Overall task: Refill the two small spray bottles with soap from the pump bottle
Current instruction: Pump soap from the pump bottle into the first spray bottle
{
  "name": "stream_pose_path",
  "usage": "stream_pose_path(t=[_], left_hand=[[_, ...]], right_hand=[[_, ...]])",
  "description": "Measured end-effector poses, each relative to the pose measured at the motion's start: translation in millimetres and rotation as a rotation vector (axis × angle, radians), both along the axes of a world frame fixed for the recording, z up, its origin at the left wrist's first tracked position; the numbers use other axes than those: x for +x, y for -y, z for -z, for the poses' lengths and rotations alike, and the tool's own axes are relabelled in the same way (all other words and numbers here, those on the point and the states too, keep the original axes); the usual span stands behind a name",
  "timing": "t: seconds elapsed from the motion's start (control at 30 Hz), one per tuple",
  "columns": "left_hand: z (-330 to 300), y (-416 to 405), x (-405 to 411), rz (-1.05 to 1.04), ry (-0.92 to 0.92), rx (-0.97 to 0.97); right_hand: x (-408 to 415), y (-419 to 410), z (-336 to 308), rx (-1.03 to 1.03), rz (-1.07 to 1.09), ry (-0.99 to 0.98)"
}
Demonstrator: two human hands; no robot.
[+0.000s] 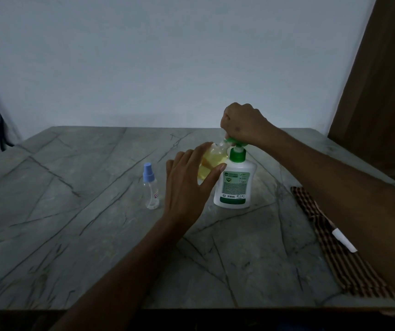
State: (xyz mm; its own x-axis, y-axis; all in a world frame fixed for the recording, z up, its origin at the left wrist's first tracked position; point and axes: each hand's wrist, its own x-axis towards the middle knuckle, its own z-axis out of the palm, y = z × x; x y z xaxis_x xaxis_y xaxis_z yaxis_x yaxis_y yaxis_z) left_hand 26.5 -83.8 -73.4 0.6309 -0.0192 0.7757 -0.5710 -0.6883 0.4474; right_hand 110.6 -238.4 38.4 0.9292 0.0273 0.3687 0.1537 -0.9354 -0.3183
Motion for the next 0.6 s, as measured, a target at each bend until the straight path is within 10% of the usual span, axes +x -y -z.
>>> stream_pose_path(t=[0.6], left_hand=[[-2.3,-1.8,-3.3,0.057,-0.085,-0.058]], right_hand=[[-29.4,2.1,-10.4,0.087,0.077,0.300]])
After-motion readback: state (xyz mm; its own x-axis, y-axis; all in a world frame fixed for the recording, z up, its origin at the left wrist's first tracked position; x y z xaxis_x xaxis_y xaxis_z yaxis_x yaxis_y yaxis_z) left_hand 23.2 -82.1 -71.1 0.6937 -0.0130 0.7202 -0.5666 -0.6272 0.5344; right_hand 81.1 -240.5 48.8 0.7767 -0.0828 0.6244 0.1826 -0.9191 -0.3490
